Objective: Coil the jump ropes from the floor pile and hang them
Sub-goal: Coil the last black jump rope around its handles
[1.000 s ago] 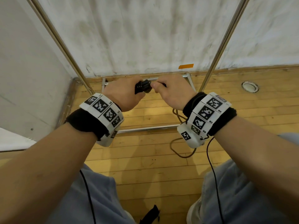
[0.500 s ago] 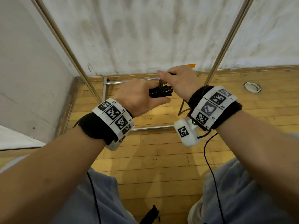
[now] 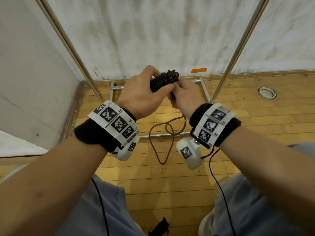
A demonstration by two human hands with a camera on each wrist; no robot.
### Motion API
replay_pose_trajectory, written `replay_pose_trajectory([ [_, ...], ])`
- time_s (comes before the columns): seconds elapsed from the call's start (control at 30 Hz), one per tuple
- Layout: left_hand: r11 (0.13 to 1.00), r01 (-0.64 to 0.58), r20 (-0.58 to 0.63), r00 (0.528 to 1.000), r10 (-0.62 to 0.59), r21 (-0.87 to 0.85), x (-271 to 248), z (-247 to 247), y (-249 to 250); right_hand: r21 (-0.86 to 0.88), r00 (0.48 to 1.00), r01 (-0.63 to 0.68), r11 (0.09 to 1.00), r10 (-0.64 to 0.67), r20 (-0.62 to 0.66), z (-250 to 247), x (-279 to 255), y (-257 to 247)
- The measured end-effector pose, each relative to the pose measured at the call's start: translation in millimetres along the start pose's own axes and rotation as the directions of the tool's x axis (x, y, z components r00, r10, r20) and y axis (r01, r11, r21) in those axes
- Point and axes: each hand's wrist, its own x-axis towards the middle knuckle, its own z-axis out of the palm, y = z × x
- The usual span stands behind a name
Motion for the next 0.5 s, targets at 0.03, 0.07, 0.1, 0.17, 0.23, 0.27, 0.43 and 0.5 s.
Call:
replay_pose_trajectory([
  [0.03,1.000,0.002,-0.007,1.000,-0.002,-0.004,1,0,0,-0.112,0.999,0.052,0.992,-0.053,-0.009,3,-3,0],
  [0.07,1.000,0.006,-0.020,1.000,-0.006,-0.013,2,-1,0,-0.207,0.995,0.097,0.973,-0.098,0.008,5,-5,-1],
  [0.1,1.000,0.012,-0.031,0.999,-0.012,-0.021,4,-2,-1,-0.287,0.991,0.135,0.949,-0.127,0.045,7,-8,-1],
  [0.17,0.999,0.028,-0.038,0.999,-0.029,-0.019,6,-3,-1,-0.405,0.985,0.161,0.900,-0.122,0.119,9,-12,0],
  [0.23,0.999,0.038,-0.034,0.999,-0.039,-0.004,8,-2,-2,-0.446,0.990,0.101,0.889,-0.045,0.134,13,-14,3],
  [0.27,0.999,0.035,-0.023,0.999,-0.034,0.021,8,-2,-3,-0.439,0.991,0.064,0.896,-0.005,0.135,14,-14,5],
  [0.43,0.986,-0.015,0.136,0.991,-0.009,0.168,14,-13,-18,-0.424,0.980,0.046,0.905,0.043,0.196,14,-11,8],
  [0.5,0.979,-0.019,0.197,0.980,-0.022,0.202,14,-16,-24,-0.441,0.974,0.077,0.894,0.028,0.227,13,-11,10],
])
